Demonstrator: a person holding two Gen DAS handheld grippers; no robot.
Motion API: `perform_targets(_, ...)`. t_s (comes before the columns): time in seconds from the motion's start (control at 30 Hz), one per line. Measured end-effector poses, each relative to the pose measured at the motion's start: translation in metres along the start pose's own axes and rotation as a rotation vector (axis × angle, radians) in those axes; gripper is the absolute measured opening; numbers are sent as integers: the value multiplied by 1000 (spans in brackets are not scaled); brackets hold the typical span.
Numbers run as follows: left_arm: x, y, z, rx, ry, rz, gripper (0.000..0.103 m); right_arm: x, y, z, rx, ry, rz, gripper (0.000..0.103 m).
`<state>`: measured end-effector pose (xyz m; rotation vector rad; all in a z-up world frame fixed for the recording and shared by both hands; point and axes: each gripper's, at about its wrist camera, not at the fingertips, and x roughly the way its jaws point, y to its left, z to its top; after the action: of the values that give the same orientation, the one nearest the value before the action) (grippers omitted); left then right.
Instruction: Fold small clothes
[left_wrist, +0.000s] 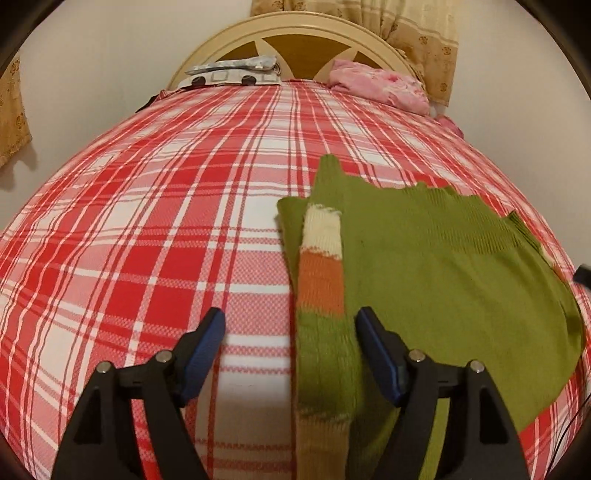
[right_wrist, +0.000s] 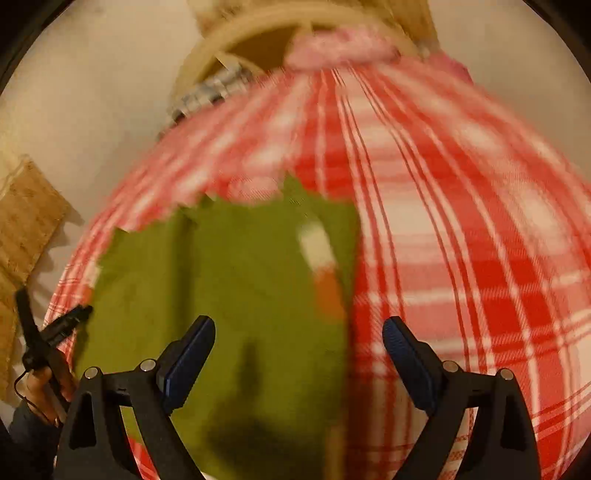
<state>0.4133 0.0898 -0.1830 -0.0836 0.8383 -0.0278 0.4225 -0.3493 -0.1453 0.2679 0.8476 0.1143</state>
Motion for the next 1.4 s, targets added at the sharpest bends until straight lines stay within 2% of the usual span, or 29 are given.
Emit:
perform_targets(0.07,-3,1,-4,-19,-1,-3,76,-10,30,1,-96,-47,35,93)
perform_targets(0.13,-4,0,-7,-16,1,3,76,-11,51,-6,-154,-51,78,93)
perform_targets(0.2,-7,1,-12,-14,-2,3,76,1,70,-16,-209,14,172,93)
perform_targets(0.23,-7,1,-15,-12,2,4,76,8,76,-21,-230,48,191,93)
perform_targets(0.27,-8,1,-18,-13,8,2,77,18,80,-29,-256,85,170,93)
perform_targets(0.33,-9,2,-23,-15,22,-1,81,44,76,-49,-269,182,57,93)
perform_targets(0.4,-12,3,-27,-22,25,-10,81,40,80,-62,-327,146,16,93)
perform_targets(0.47,-14,3,-33,-26,22,-16,82,37,82,-72,-321,191,-20,93)
perform_targets(0.57,-17,1,-37,-12,25,-22,82,25,87,-72,-343,192,-48,93)
perform_targets(0.6,-17,1,-38,-11,23,-23,83,19,86,-67,-330,170,-49,93)
perform_targets(0.67,-17,2,-38,-20,28,-21,88,2,83,-55,-274,81,-12,93)
perform_targets(0.7,-17,3,-38,-26,29,-15,92,2,81,-50,-255,65,-7,93)
perform_targets(0.83,-16,5,-39,-36,35,-20,92,38,53,-53,-204,178,-62,93)
perform_targets(0.87,-16,5,-40,-33,38,-20,92,35,47,-58,-207,154,-49,93)
perform_targets(0.97,-14,2,-42,-22,42,-20,94,24,57,-58,-244,165,-95,93)
perform_targets(1.03,-12,-1,-42,-4,49,-14,97,13,68,-41,-237,110,-28,93)
perform_targets(1.07,-12,-2,-42,2,51,-9,98,6,77,-27,-251,55,29,93)
perform_targets(1.13,-12,-4,-42,10,50,-3,98,8,86,-2,-260,9,71,93)
perform_targets(1.17,-13,-3,-43,8,49,-6,98,22,85,17,-222,27,117,93)
perform_targets(1.23,-13,-1,-43,-1,48,-14,98,52,75,39,-146,74,153,93)
perform_targets(1.33,-13,1,-43,-10,46,-17,98,103,33,60,19,159,106,93)
perform_targets(1.4,-13,0,-43,-8,45,-15,98,112,0,64,121,149,69,92)
